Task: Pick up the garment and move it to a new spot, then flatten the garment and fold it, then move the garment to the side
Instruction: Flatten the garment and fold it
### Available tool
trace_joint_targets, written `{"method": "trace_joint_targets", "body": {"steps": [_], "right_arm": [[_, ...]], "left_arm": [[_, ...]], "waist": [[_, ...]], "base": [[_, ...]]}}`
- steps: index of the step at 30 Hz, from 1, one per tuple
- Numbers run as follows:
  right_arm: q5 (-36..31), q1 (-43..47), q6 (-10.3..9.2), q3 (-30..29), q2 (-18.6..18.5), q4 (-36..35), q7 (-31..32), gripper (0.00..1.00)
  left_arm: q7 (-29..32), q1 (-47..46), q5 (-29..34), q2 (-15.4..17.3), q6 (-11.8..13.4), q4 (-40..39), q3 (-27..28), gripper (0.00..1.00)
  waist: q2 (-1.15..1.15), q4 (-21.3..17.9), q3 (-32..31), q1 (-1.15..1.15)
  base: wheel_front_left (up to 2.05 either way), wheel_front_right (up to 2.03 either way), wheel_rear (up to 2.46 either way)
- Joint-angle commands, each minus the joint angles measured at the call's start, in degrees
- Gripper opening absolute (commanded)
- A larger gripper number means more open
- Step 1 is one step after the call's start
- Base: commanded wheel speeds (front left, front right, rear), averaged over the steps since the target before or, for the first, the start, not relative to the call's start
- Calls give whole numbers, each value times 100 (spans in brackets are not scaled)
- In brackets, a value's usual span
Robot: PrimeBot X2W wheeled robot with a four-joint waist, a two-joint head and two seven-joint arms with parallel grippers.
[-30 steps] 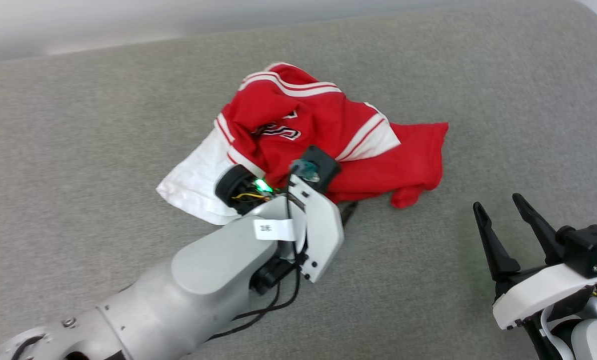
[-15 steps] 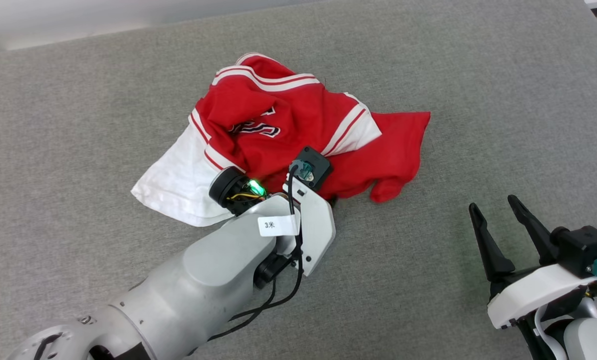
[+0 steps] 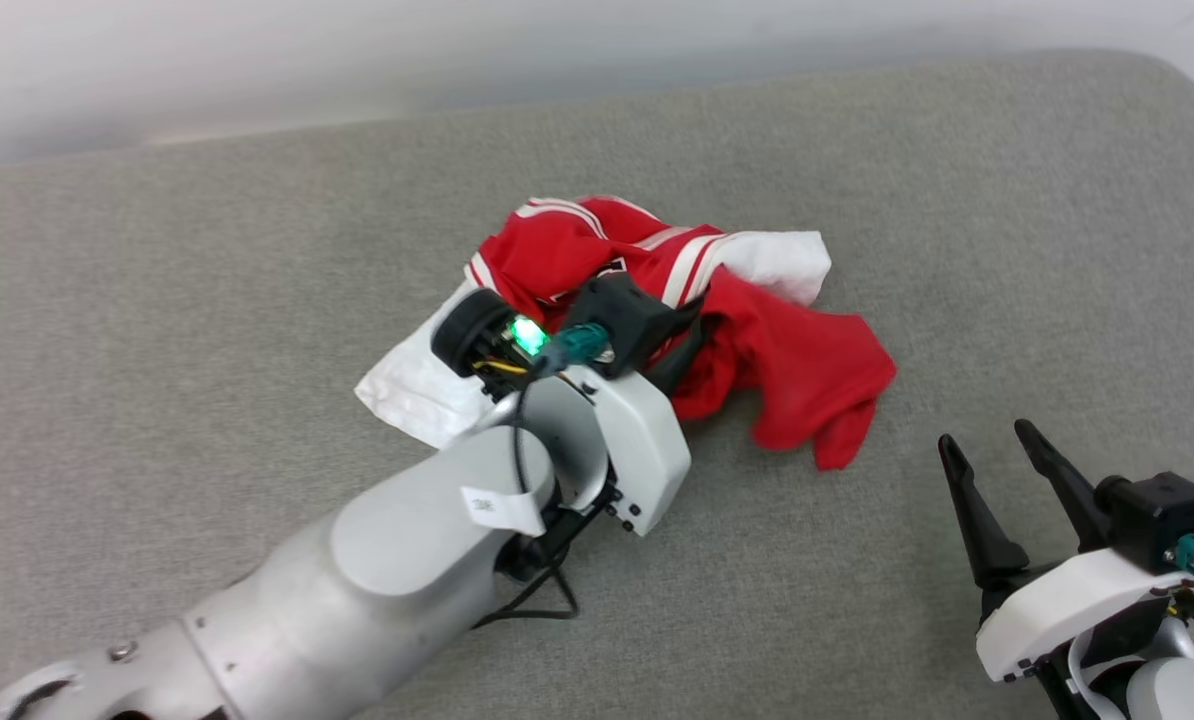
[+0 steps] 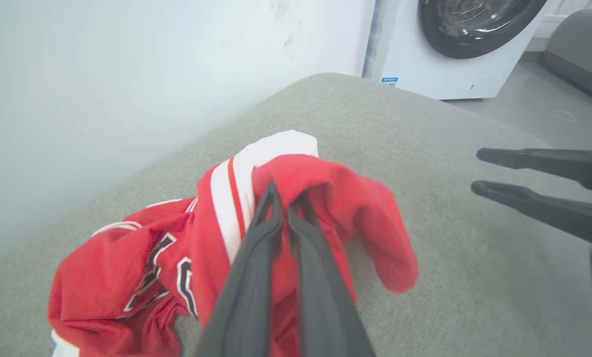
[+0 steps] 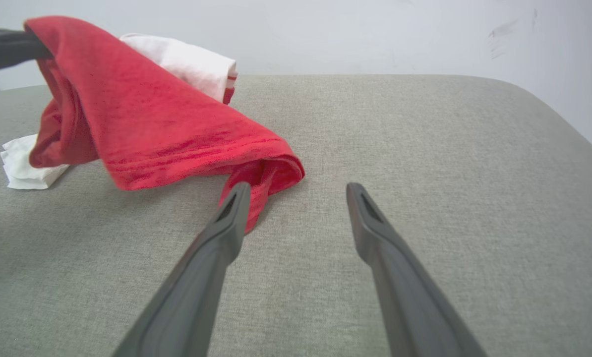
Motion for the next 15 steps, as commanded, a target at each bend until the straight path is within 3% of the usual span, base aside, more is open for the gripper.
{"method": "trace_joint_targets", "body": {"steps": [1,5,11,15], "right_arm": [[-16,73,-2,16,2,7,20,100],[-1,151,-2,68,27,20,64,100],[6,215,-2,78,37,20,85,100],[6,248,-3,67,39,31,94,100]], "left_arm": [[-87,55,28,136,119,-278,82,0],[52,249,14,535,296,-1072,79,0],[977,807,-22,1243,169,-2206,-465,0],[1573,1302,130,1502,-20,-2451,-625,0]], "waist": [[0,150,-195,0],[0,204,-363,0],[0,243,-501,0],[0,277,-532,0]], "base": [[0,0,0],[0,0,0],[0,0,0],[0,0,0]]}}
